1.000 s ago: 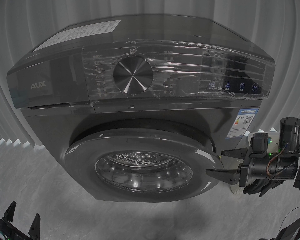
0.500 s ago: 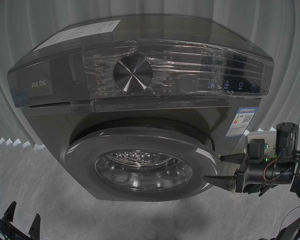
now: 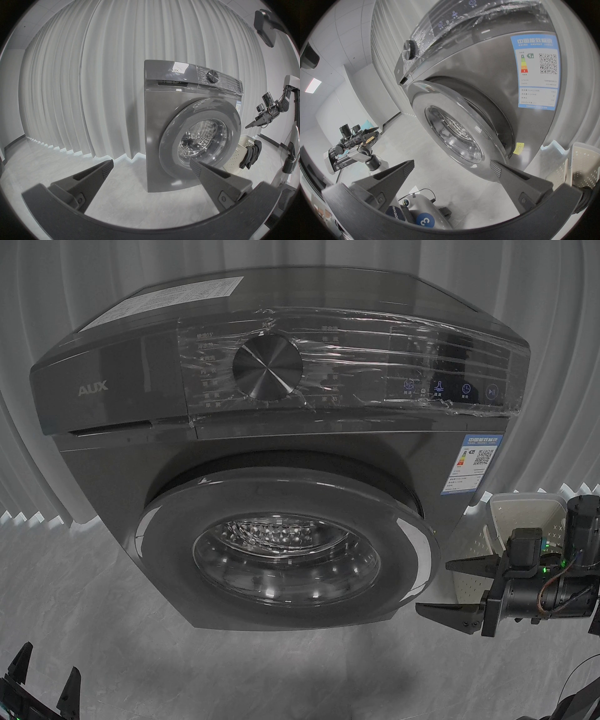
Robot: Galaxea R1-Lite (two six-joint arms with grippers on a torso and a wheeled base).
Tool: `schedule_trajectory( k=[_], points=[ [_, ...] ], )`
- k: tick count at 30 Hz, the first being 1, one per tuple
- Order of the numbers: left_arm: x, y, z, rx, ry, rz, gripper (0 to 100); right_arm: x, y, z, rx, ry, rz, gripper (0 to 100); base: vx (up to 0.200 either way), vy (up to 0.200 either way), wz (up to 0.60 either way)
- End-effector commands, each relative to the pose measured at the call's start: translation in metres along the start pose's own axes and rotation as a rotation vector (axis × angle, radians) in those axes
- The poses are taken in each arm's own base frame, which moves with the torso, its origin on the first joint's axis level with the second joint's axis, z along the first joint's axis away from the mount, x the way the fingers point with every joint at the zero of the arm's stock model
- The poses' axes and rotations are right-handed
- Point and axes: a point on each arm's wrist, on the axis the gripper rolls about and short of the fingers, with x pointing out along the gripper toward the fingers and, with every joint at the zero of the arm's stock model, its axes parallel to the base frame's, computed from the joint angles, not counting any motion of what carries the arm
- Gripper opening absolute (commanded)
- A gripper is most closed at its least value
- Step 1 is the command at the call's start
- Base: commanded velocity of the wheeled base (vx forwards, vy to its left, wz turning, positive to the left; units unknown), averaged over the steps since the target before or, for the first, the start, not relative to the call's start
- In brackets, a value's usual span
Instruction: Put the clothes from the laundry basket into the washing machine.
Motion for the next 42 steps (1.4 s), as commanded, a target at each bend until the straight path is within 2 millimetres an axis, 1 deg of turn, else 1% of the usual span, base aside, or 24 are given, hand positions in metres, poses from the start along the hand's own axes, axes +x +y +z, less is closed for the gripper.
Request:
schedule_trajectory(
  k=[1, 3, 5, 7, 9, 11, 12, 15, 18, 24, 26, 27, 28, 31, 32, 33, 34, 35, 36, 37, 39, 42],
  points=[
    [0.000, 0.000, -0.005, 0.000, 0.000, 0.000, 100, 0.007, -0.009, 0.018, -0.006, -0.052, -0.035, 100, 0.000, 0.000, 0.00],
    [0.000, 0.000, -0.005, 0.000, 0.000, 0.000, 100, 0.006, -0.019, 0.034, -0.010, -0.103, -0.079, 100, 0.000, 0.000, 0.00],
    [0.000, 0.000, -0.005, 0.000, 0.000, 0.001, 100, 0.004, -0.023, 0.044, -0.016, -0.132, -0.097, 100, 0.000, 0.000, 0.00],
    [0.000, 0.000, -0.005, 0.000, 0.000, 0.001, 100, 0.006, -0.025, 0.050, -0.021, -0.146, -0.100, 100, 0.000, 0.000, 0.00],
    [0.000, 0.000, -0.005, 0.000, 0.000, 0.001, 100, 0.014, -0.028, 0.048, -0.013, -0.126, -0.100, 100, 0.000, 0.000, 0.00],
    [0.000, 0.000, -0.005, 0.000, 0.000, 0.001, 100, 0.016, -0.029, 0.047, -0.011, -0.120, -0.099, 100, 0.000, 0.000, 0.00],
    [0.000, 0.000, -0.005, 0.000, 0.000, 0.001, 100, 0.029, -0.032, 0.039, 0.004, -0.077, -0.083, 100, 0.000, 0.000, 0.00],
    [0.000, 0.000, -0.005, 0.000, 0.000, 0.001, 100, 0.039, -0.027, 0.031, 0.015, -0.035, -0.048, 100, 0.000, 0.000, 0.00],
    [0.000, 0.000, -0.005, 0.000, 0.000, 0.001, 100, 0.043, -0.022, 0.030, 0.010, -0.023, -0.025, 100, 0.000, 0.000, 0.00],
    [0.000, 0.000, -0.005, 0.000, 0.000, 0.001, 100, 0.048, -0.023, 0.026, 0.016, -0.003, -0.009, 100, 0.000, 0.000, 0.00],
    [0.000, 0.000, -0.005, 0.000, 0.000, 0.001, 100, 0.047, -0.022, 0.023, 0.019, 0.006, -0.011, 100, 0.000, 0.000, 0.00],
    [0.000, 0.000, -0.005, 0.000, 0.000, 0.001, 100, 0.044, -0.021, 0.017, 0.022, 0.020, -0.010, 100, 0.000, 0.000, 0.00],
    [0.000, 0.000, -0.005, 0.000, 0.000, 0.001, 100, 0.042, -0.020, 0.016, 0.022, 0.023, -0.010, 100, 0.000, 0.000, 0.00],
    [0.000, 0.000, -0.005, 0.000, 0.000, 0.001, 100, 0.026, -0.013, 0.011, 0.014, 0.015, -0.005, 100, 0.000, 0.000, 0.00],
    [0.000, 0.000, -0.005, 0.000, -0.002, 0.001, 100, 0.023, -0.012, 0.010, 0.012, 0.014, -0.005, 100, 0.000, 0.000, 0.00],
    [0.000, 0.000, -0.005, 0.000, 0.000, 0.001, 100, 0.015, -0.008, 0.006, 0.007, 0.012, 0.000, 100, 0.000, 0.000, 0.00],
    [0.000, 0.000, -0.005, 0.000, 0.000, 0.001, 100, 0.015, -0.008, 0.006, 0.007, 0.012, 0.000, 100, 0.000, 0.000, 0.00],
    [0.000, 0.000, -0.005, 0.000, 0.000, 0.001, 100, 0.009, -0.001, 0.003, -0.002, 0.009, 0.021, 100, 0.000, 0.000, 0.00],
    [0.000, 0.000, -0.005, 0.000, 0.000, 0.001, 100, 0.009, -0.001, 0.003, -0.002, 0.009, 0.021, 100, 0.000, 0.000, 0.00],
    [0.000, 0.000, -0.005, 0.000, 0.000, 0.001, 100, 0.003, 0.003, -0.001, -0.005, 0.010, 0.032, 100, 0.000, 0.000, 0.00],
    [0.000, 0.000, -0.005, 0.000, 0.000, 0.001, 100, 0.001, 0.004, -0.005, -0.002, 0.019, 0.032, 100, 0.000, 0.000, 0.00],
    [0.000, 0.000, -0.005, 0.000, 0.000, 0.001, 100, -0.001, 0.004, -0.005, -0.002, 0.014, 0.032, 100, 0.000, 0.000, 0.00]
  ],
)
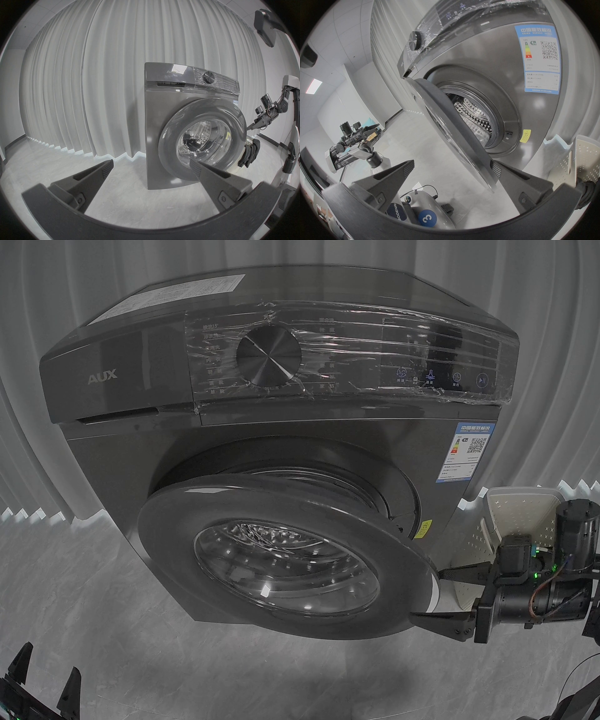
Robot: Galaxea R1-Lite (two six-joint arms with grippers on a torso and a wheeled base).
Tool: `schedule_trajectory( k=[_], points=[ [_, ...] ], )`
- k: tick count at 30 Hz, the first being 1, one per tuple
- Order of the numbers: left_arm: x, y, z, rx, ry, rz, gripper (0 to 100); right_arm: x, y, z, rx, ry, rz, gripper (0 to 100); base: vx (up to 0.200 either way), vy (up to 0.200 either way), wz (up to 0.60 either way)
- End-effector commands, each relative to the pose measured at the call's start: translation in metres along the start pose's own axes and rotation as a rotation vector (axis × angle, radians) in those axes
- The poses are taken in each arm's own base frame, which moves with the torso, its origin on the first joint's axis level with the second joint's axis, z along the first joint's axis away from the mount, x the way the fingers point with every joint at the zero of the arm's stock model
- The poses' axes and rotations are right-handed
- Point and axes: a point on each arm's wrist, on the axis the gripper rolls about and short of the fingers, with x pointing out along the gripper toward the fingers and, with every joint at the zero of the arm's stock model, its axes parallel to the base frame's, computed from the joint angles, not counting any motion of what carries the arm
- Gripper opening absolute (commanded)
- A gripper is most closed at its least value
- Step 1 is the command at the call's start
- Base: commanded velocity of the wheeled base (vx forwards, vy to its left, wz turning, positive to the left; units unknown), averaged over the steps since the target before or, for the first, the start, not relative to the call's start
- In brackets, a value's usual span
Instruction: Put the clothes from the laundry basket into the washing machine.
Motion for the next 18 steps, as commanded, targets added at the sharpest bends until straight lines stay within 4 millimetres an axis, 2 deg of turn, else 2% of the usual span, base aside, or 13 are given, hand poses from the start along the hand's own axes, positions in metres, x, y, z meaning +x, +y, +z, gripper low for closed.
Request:
schedule_trajectory(
  k=[1, 8, 13, 16, 17, 18],
  points=[
    [0.000, 0.000, -0.005, 0.000, 0.000, -0.002, 100, -0.012, 0.006, 0.001, -0.014, -0.039, 0.007, 100, 0.000, 0.000, 0.00],
    [0.000, 0.000, -0.005, 0.000, 0.000, 0.000, 100, -0.028, 0.003, 0.025, -0.029, -0.157, -0.032, 100, 0.000, 0.000, 0.00],
    [0.000, 0.000, -0.005, 0.000, 0.000, 0.000, 100, -0.041, -0.019, 0.040, 0.027, -0.229, -0.170, 100, 0.000, 0.000, 0.00],
    [0.000, 0.000, -0.005, 0.000, 0.000, 0.000, 100, -0.036, -0.029, 0.038, 0.046, -0.215, -0.209, 100, 0.000, 0.000, 0.00],
    [0.000, 0.000, -0.005, 0.000, 0.000, 0.000, 100, -0.033, -0.032, 0.037, 0.053, -0.201, -0.218, 0, 0.000, 0.000, 0.00],
    [0.000, 0.000, -0.005, 0.000, 0.000, 0.000, 100, -0.030, -0.033, 0.035, 0.056, -0.191, -0.223, 0, 0.000, 0.000, 0.00]
  ],
)
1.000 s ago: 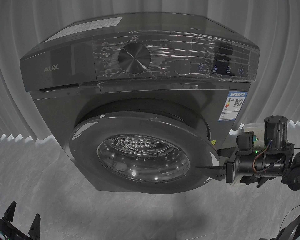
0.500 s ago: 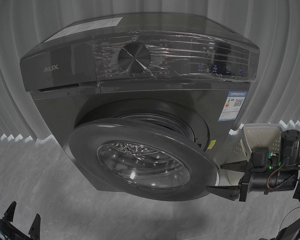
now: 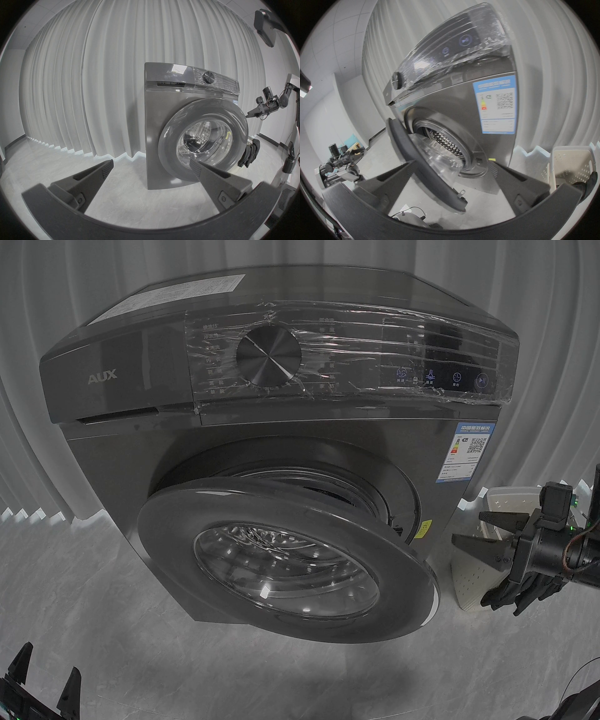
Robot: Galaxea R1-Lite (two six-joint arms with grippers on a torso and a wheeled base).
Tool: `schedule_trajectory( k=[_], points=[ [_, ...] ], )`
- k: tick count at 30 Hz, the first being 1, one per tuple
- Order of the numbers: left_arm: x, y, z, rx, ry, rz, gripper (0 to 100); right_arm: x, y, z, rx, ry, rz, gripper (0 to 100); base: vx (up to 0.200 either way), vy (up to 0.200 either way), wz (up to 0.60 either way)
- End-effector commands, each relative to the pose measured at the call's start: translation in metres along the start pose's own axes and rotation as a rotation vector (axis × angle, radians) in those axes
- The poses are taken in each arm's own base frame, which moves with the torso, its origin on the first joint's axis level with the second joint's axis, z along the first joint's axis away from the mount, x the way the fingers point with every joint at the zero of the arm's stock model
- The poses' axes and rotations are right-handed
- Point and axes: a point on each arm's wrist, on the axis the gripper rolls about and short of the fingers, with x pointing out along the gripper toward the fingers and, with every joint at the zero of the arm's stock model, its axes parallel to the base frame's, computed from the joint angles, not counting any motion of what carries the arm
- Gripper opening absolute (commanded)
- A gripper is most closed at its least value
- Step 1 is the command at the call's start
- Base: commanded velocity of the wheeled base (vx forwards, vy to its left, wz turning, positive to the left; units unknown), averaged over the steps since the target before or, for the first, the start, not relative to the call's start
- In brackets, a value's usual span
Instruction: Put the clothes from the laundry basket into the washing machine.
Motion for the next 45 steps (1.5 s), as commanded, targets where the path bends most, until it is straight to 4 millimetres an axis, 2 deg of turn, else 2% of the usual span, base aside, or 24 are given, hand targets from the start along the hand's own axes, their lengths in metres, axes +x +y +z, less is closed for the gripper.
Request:
schedule_trajectory(
  k=[1, 12, 16, 26, 35, 39, 45],
  points=[
    [0.000, 0.000, -0.005, -0.001, 0.000, 0.000, 100, 0.009, -0.011, -0.003, 0.019, 0.022, -0.056, 0, 0.000, 0.000, 0.00],
    [0.000, 0.000, -0.005, -0.001, 0.000, 0.000, 100, 0.040, -0.020, -0.017, 0.045, 0.120, -0.069, 0, -0.036, 0.000, 0.00],
    [0.000, 0.000, -0.005, -0.001, 0.000, 0.000, 100, 0.040, -0.018, -0.022, 0.046, 0.138, -0.074, 0, -0.200, 0.000, 0.00],
    [0.000, 0.000, -0.005, 0.001, 0.000, 0.000, 100, 0.037, 0.014, -0.048, 0.026, 0.235, 0.053, 0, 0.000, 0.000, 0.00],
    [0.000, 0.000, -0.005, 0.001, -0.002, 0.000, 100, 0.018, 0.022, -0.045, 0.016, 0.199, 0.079, 0, 0.000, 0.000, 0.00],
    [0.000, 0.000, -0.005, 0.001, -0.002, 0.000, 100, 0.023, 0.018, -0.044, 0.021, 0.199, 0.056, 0, 0.000, 0.000, 0.00],
    [0.000, 0.000, -0.005, 0.001, 0.000, 0.000, 100, 0.046, 0.016, -0.045, 0.027, 0.232, 0.046, 0, -0.167, 0.000, 0.00]
  ],
)
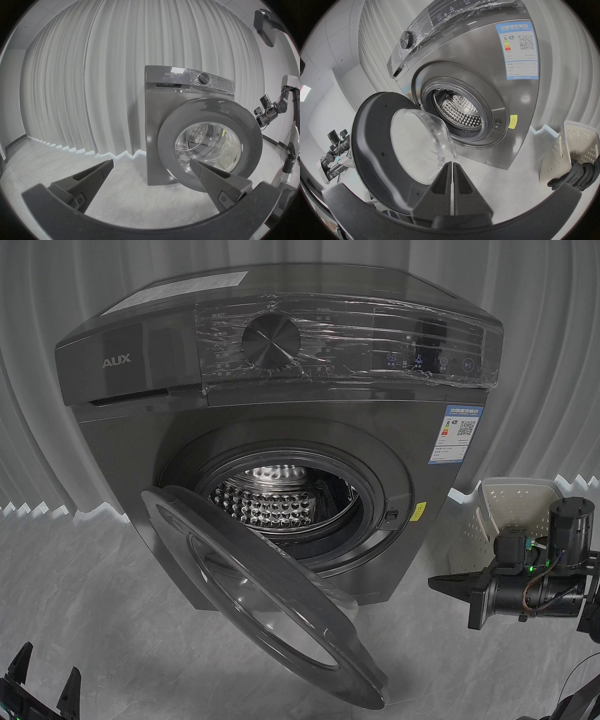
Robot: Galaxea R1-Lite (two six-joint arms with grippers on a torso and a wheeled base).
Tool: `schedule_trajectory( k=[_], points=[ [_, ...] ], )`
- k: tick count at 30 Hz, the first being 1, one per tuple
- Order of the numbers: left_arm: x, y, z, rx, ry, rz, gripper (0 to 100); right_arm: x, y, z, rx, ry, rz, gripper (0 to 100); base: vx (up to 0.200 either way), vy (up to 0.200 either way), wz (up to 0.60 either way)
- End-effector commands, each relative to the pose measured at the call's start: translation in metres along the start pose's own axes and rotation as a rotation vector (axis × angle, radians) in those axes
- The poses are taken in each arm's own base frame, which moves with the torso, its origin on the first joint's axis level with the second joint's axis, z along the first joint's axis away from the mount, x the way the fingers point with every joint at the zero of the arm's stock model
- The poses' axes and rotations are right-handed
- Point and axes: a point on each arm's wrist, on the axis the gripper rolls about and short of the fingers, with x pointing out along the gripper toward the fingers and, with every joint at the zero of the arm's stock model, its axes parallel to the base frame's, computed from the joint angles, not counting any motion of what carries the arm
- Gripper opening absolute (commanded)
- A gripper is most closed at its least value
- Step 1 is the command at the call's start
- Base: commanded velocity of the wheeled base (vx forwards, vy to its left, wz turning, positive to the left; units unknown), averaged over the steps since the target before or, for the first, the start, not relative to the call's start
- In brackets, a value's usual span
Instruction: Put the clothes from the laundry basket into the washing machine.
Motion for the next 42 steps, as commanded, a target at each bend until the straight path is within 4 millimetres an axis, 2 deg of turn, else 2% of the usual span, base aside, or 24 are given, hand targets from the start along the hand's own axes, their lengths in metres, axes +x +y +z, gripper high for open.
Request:
schedule_trajectory(
  k=[1, 4, 12, 16, 23, 26, 34, 42],
  points=[
    [0.000, 0.000, -0.005, 0.000, 0.000, 0.000, 100, 0.020, -0.002, 0.002, 0.008, 0.034, 0.002, 0, -0.200, 0.000, 0.00],
    [0.000, 0.000, -0.005, 0.000, -0.002, 0.000, 100, 0.034, -0.001, 0.004, 0.025, 0.044, 0.017, 0, -0.200, 0.000, 0.00],
    [0.000, 0.000, -0.005, 0.000, -0.002, 0.000, 100, 0.070, -0.009, 0.008, 0.073, 0.022, 0.002, 0, 0.000, 0.000, 0.00],
    [0.000, 0.000, -0.005, 0.000, -0.002, 0.000, 100, 0.084, -0.014, 0.005, 0.103, 0.042, -0.019, 0, -0.150, 0.000, 0.00],
    [0.000, 0.000, -0.005, 0.001, -0.002, 0.000, 100, 0.106, -0.017, 0.003, 0.129, 0.061, -0.024, 0, 0.000, 0.000, 0.00],
    [0.000, 0.000, -0.005, 0.001, -0.002, 0.000, 100, 0.116, -0.019, -0.003, 0.137, 0.089, -0.035, 0, 0.000, 0.000, 0.00],
    [0.000, 0.000, -0.005, 0.001, -0.002, 0.002, 100, 0.122, 0.001, -0.013, 0.127, 0.130, 0.018, 0, 0.000, 0.000, 0.00],
    [0.000, 0.000, -0.005, 0.001, -0.002, 0.002, 100, 0.107, 0.021, -0.019, 0.110, 0.147, 0.078, 0, 0.000, 0.000, 0.00]
  ],
)
